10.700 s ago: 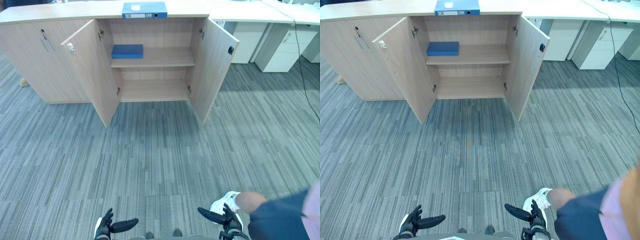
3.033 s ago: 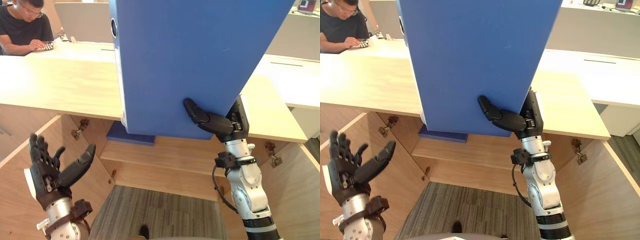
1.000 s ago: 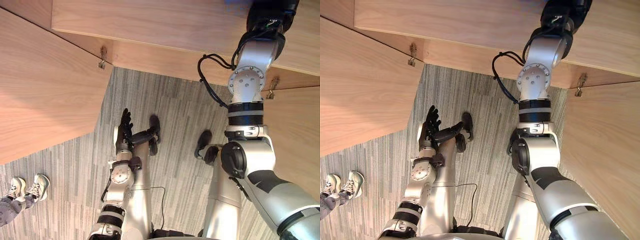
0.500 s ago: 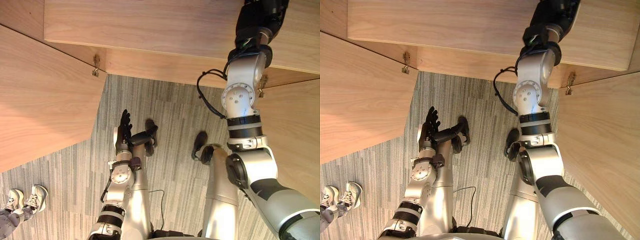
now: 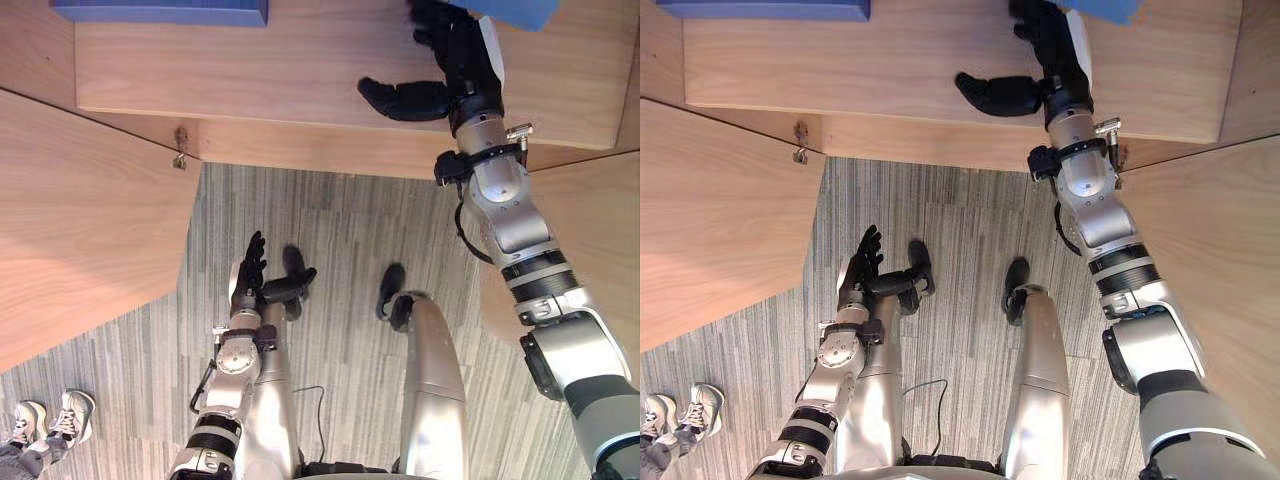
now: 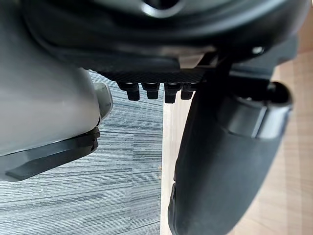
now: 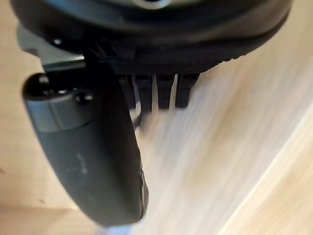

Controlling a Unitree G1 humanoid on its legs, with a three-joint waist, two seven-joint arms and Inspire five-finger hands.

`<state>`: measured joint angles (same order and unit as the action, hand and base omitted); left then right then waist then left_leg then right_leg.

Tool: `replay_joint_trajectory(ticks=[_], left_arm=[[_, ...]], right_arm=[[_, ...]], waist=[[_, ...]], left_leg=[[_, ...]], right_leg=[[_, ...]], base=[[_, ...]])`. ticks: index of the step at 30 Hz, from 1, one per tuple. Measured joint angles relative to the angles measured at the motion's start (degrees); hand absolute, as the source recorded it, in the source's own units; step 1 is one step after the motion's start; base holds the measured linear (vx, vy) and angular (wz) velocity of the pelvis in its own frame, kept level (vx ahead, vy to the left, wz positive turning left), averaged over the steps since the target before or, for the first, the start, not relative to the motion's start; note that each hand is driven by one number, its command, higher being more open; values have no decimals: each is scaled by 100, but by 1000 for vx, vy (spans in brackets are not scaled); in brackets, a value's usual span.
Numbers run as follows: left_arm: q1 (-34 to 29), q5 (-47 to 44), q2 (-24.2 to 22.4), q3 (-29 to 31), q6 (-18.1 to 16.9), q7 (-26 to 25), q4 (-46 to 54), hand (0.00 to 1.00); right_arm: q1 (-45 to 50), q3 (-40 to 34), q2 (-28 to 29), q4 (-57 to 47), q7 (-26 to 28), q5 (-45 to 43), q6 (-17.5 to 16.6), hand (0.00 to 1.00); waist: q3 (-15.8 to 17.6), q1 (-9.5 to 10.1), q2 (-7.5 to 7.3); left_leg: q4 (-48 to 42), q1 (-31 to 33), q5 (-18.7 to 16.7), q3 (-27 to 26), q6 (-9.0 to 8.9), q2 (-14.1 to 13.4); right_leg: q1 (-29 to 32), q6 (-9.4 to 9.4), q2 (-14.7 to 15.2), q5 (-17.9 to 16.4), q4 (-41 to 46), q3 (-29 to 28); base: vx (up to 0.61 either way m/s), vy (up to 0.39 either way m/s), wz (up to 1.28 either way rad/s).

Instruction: Walk over to the cabinet, pick up the folder, carry it to the office cabinet, place the folder inside the office cabinet, then close the office cabinet door

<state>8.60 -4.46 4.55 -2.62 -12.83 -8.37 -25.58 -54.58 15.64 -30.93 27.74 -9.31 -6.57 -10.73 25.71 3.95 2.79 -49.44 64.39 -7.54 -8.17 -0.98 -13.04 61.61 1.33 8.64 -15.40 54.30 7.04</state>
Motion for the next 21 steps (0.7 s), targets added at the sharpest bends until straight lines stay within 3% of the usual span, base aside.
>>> replay_joint_trajectory(ticks=[6,15,21], left_arm=[[0,-5,-1,-6,20,57,-14,100],[0,-5,-20,-7,48,221,-85,100],[1,-9,-18,6,38,204,-102,100]], right_arm=[[-245,-75,-101,347,59,78,184,0],[-82,9,-140,343,603,-1234,228,0],[-112,41,-80,311,517,-961,227,0]], waist=[[-10,9,-19],[-10,-7,-20],[-10,-14,-20]], left_leg=[[138,-57,37,-13,8,6],[245,-183,41,-55,1,5],[279,-184,42,-72,1,-25]], right_leg=[[-91,10,-1,39,-180,54],[-193,12,-7,40,-270,50],[-195,20,-51,82,-353,33]], base=[[0,0,0],[-10,-16,0],[-14,-19,-4]])
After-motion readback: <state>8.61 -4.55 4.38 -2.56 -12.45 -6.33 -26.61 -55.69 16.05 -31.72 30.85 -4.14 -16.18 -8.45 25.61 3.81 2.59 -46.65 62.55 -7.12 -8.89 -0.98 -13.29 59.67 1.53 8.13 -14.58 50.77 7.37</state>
